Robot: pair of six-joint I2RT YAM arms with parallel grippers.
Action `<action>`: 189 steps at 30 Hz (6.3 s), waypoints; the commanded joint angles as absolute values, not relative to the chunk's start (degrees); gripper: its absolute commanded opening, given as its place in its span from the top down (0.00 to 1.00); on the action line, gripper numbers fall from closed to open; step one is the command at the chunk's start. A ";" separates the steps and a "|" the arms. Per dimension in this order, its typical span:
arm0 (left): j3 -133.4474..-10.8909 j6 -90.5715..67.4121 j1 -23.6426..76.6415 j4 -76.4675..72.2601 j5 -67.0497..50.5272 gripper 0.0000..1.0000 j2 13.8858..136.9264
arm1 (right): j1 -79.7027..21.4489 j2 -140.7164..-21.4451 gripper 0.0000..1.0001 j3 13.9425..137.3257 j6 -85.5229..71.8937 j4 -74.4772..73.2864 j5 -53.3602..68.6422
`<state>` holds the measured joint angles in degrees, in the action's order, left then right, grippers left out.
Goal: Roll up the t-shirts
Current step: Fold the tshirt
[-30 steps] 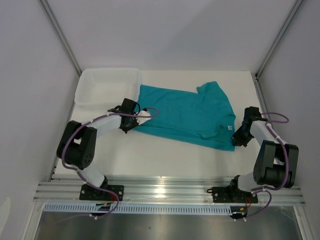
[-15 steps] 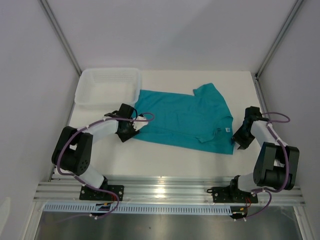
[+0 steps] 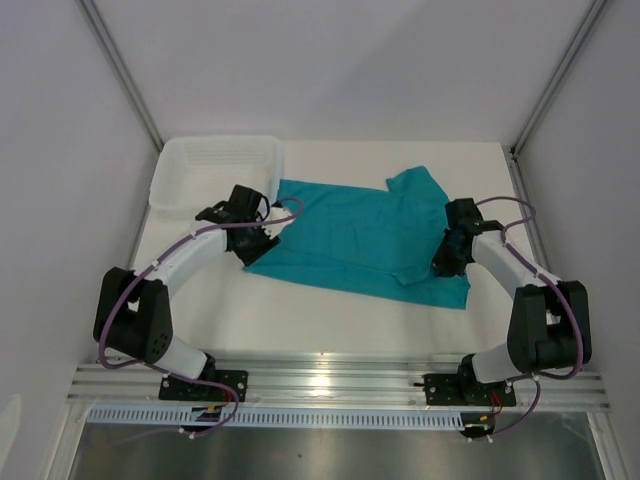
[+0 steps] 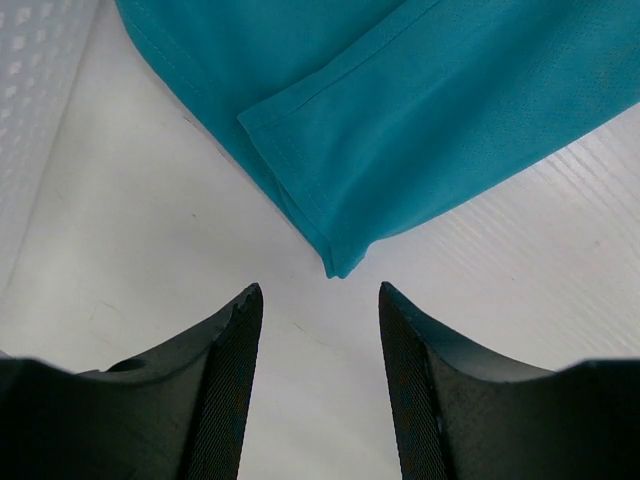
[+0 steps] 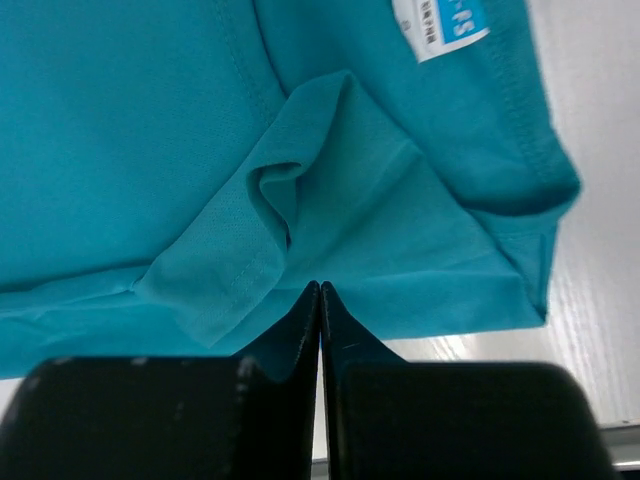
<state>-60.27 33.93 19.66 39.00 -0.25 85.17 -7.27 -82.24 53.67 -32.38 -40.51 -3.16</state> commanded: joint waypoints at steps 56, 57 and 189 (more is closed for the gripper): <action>-60.91 30.76 18.02 37.62 -0.53 0.45 88.42 | -12.39 -108.54 0.99 77.69 -36.12 -34.45 1.23; -60.82 30.67 17.93 37.62 -0.53 0.45 88.42 | -12.48 -110.02 1.00 78.39 -36.21 -34.37 1.23; -51.24 29.53 19.16 40.78 -2.81 0.48 86.57 | -24.16 -68.90 0.51 44.82 -47.20 -37.09 -9.66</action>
<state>-50.89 30.87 20.38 41.80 -2.11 86.26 -20.67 -66.72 45.60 -45.54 -40.32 -8.10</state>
